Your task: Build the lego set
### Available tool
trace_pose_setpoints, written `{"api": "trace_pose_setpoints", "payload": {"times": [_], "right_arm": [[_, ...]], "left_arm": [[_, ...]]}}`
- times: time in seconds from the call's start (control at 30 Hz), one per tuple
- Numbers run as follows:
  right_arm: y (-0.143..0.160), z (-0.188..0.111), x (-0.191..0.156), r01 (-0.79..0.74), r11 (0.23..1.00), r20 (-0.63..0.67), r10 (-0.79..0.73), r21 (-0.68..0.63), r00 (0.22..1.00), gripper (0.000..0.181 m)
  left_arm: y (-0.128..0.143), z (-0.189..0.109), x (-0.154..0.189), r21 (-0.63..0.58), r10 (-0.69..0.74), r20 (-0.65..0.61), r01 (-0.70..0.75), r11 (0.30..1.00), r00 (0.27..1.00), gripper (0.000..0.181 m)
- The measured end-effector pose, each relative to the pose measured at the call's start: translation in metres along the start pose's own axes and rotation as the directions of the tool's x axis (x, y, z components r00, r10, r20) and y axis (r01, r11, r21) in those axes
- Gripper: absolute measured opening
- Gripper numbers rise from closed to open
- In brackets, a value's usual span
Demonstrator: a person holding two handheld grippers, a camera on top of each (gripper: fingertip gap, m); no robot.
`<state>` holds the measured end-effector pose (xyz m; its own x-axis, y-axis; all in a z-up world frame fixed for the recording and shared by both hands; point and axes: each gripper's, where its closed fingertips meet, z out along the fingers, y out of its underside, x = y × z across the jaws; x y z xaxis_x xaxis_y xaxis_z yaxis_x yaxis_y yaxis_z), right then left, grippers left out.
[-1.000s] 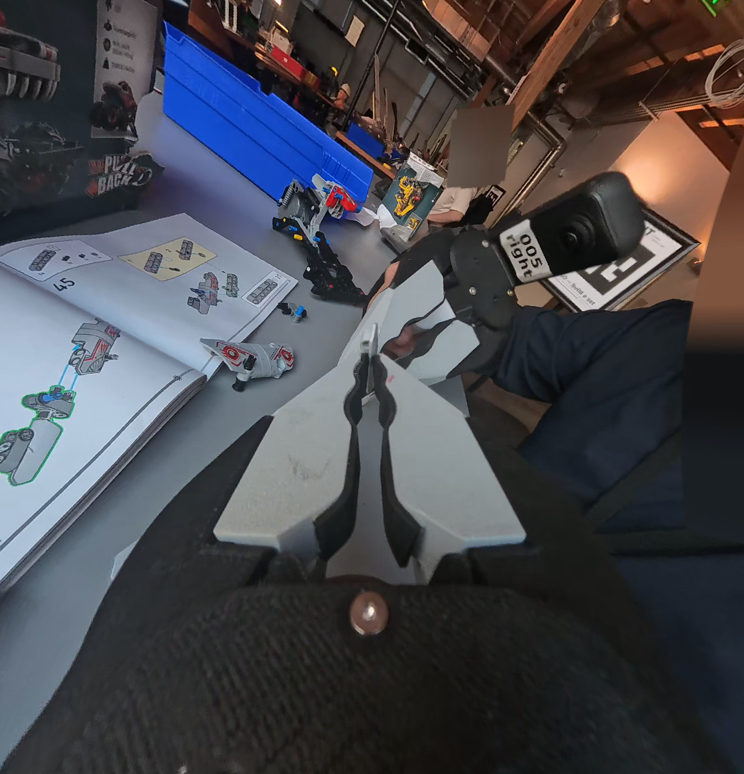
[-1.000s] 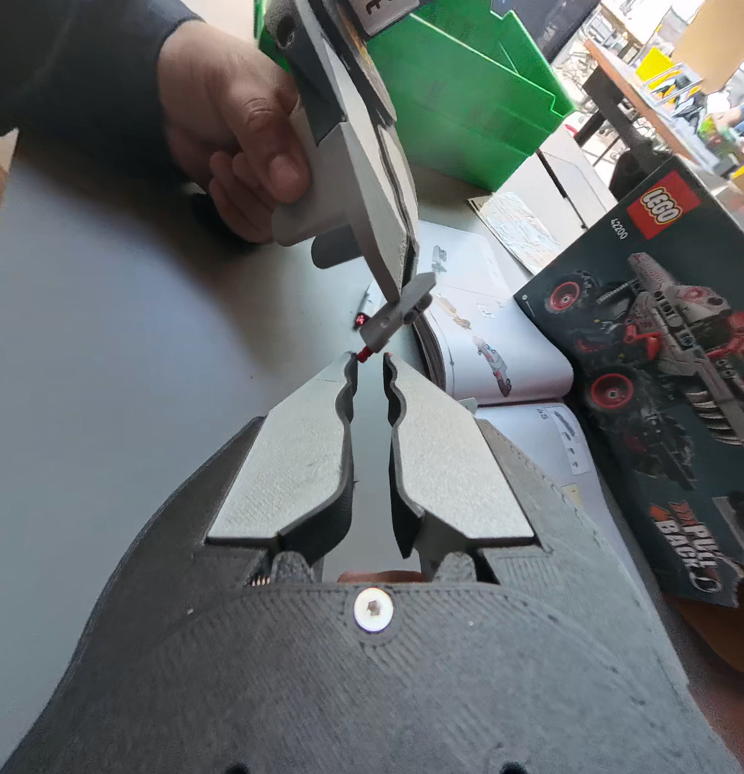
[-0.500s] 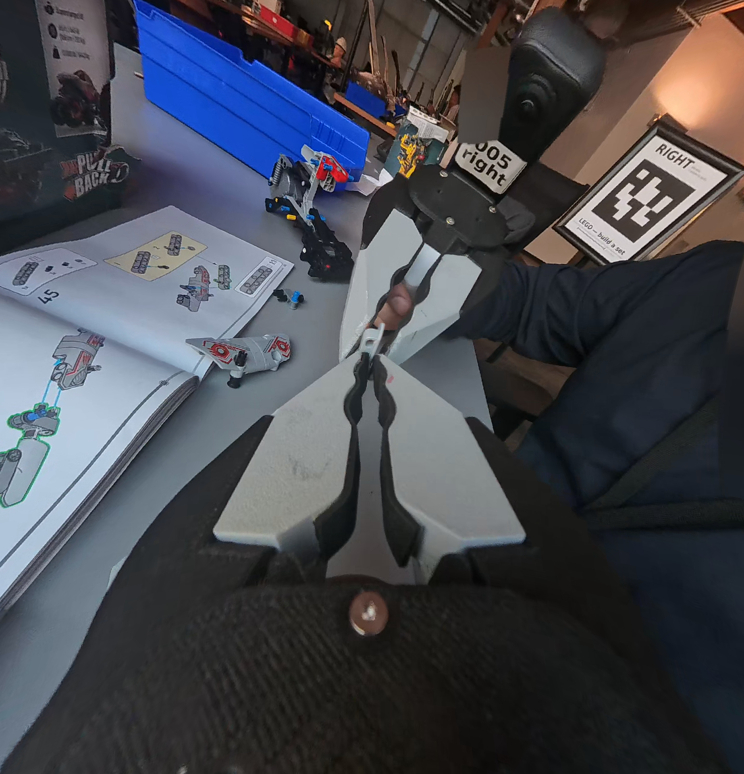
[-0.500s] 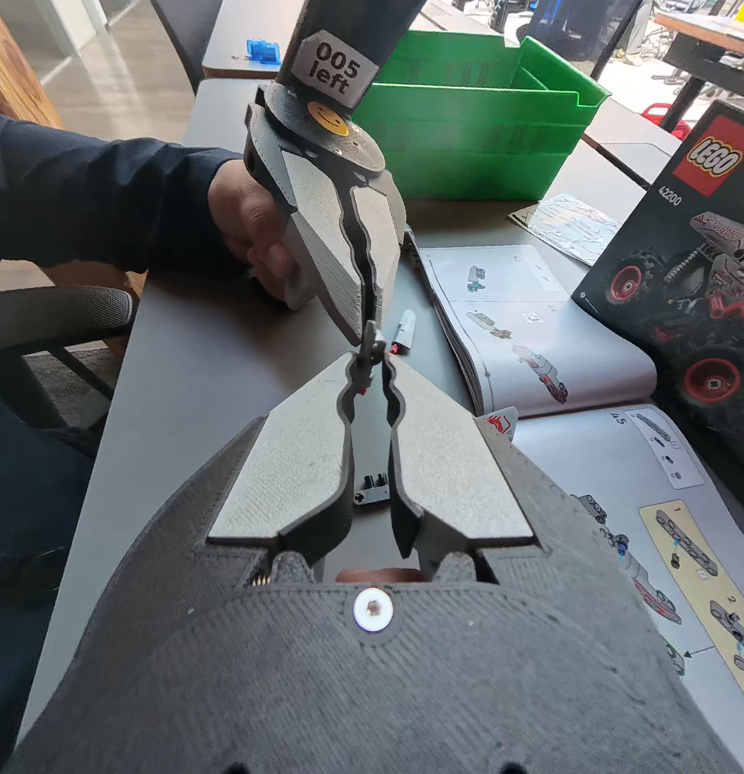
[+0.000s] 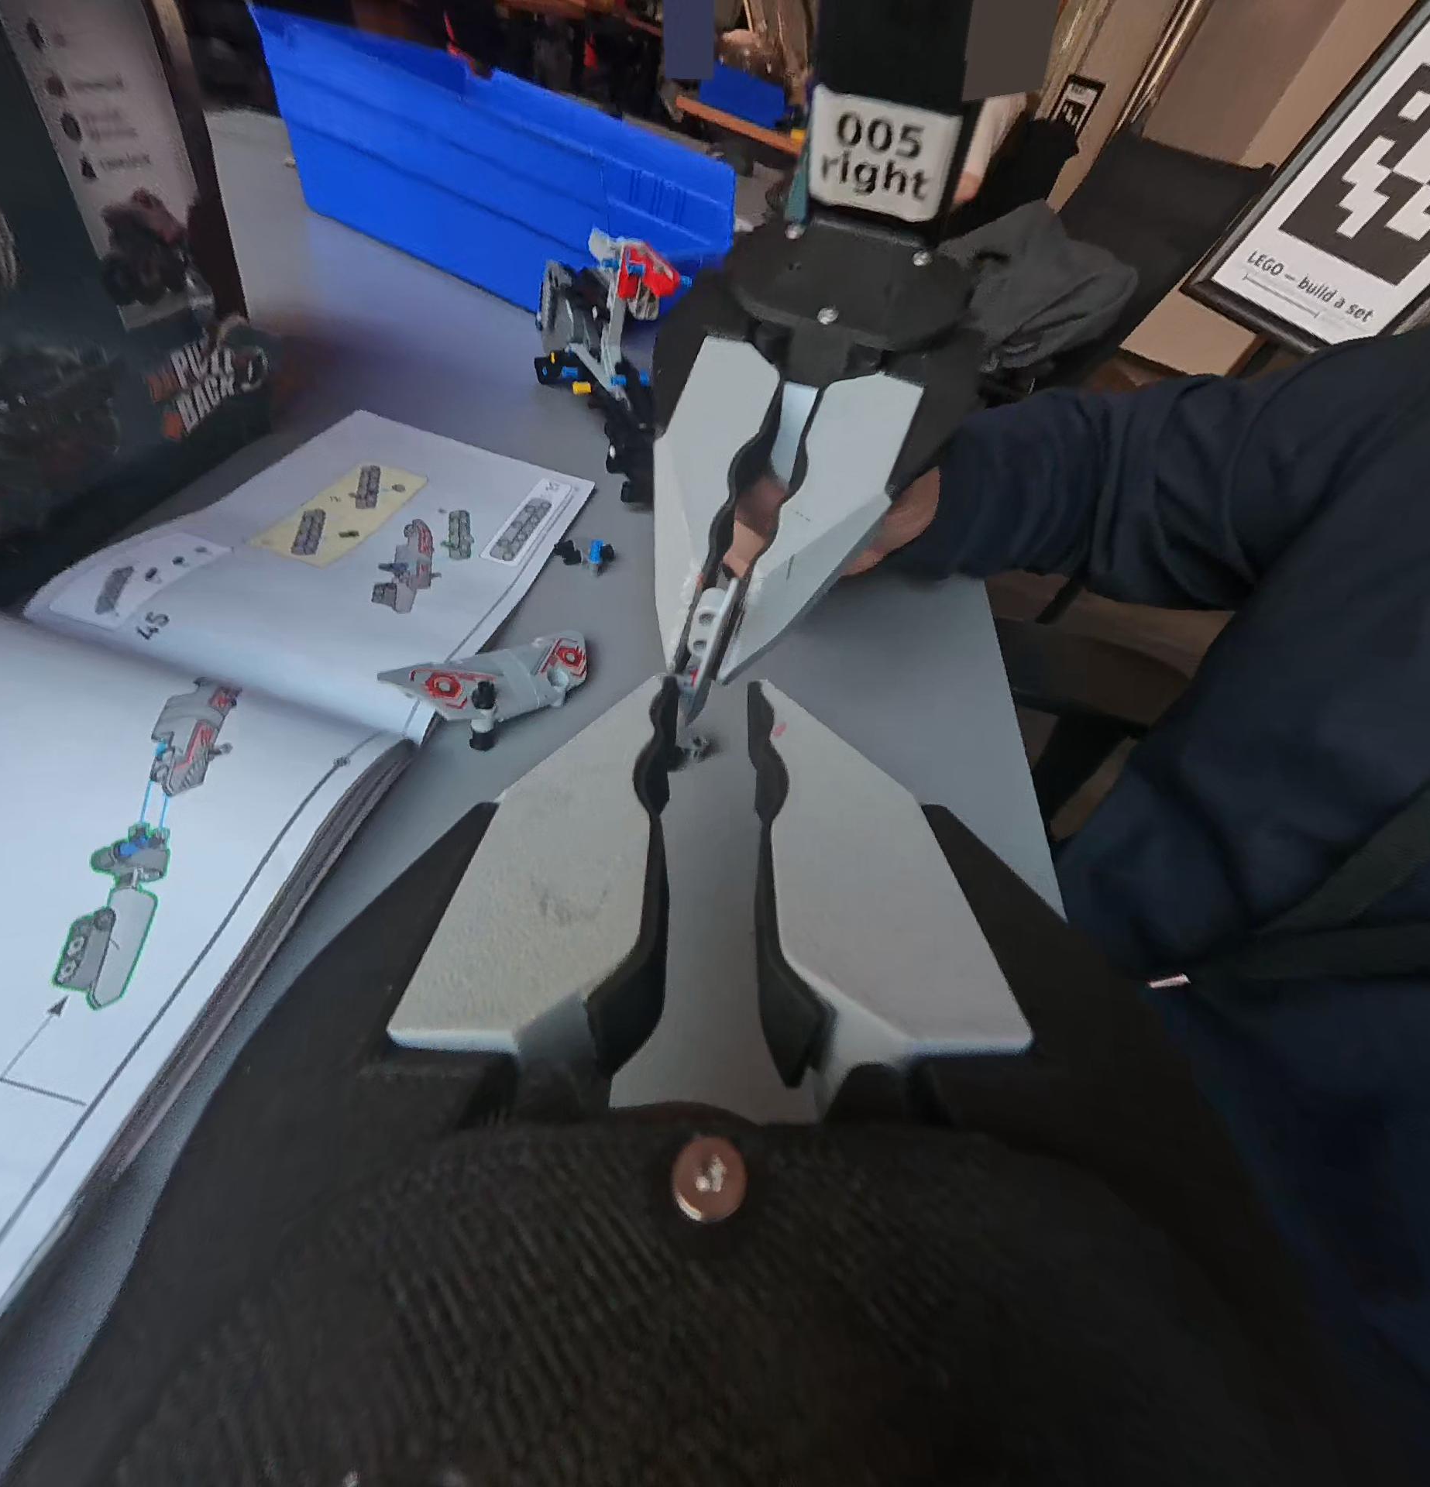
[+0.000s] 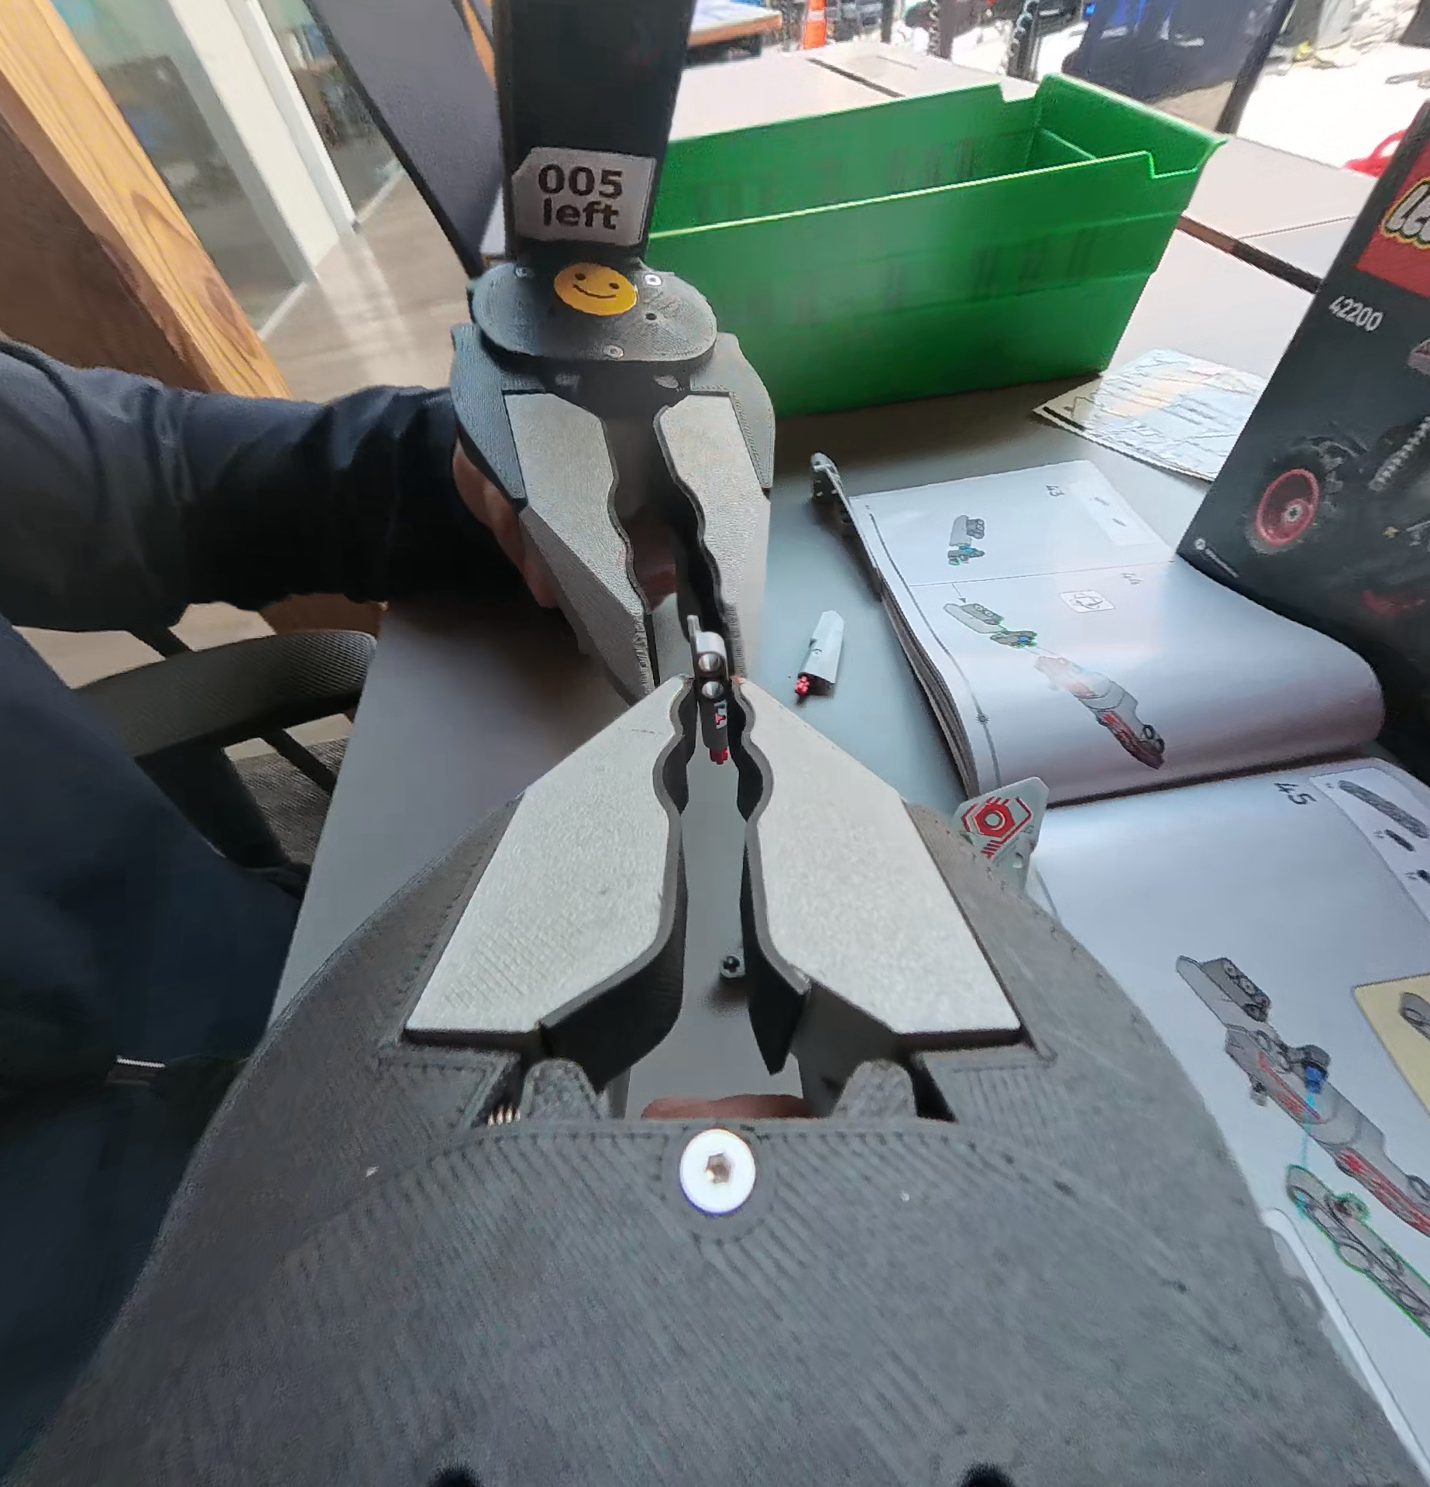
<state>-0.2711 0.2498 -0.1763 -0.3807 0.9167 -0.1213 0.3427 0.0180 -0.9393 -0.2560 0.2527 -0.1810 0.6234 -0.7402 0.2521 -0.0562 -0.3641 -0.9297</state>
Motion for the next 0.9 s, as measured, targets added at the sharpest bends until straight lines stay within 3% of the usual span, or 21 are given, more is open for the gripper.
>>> {"api": "trace_pose_setpoints", "payload": {"times": [0.37, 0.6, 0.9], "right_arm": [[-0.014, -0.003, 0.002, -0.055, 0.994, 0.019, 0.053, 0.096, 0.998, 0.004], [-0.015, -0.007, 0.010, 0.014, 0.996, -0.053, -0.009, 0.092, 0.999, 0.006], [-0.011, -0.004, 0.010, 0.021, 0.998, -0.053, -0.018, 0.057, 0.998, 0.005]], "left_arm": [[-0.011, -0.004, -0.004, 0.083, -0.055, -0.005, 0.056, 0.995, 0.998, 0.004], [-0.004, -0.005, -0.009, 0.049, -0.139, -0.016, 0.140, 0.989, 0.990, 0.004], [0.005, -0.002, -0.009, -0.010, -0.132, -0.002, 0.132, 0.991, 0.991, 0.004]]}}
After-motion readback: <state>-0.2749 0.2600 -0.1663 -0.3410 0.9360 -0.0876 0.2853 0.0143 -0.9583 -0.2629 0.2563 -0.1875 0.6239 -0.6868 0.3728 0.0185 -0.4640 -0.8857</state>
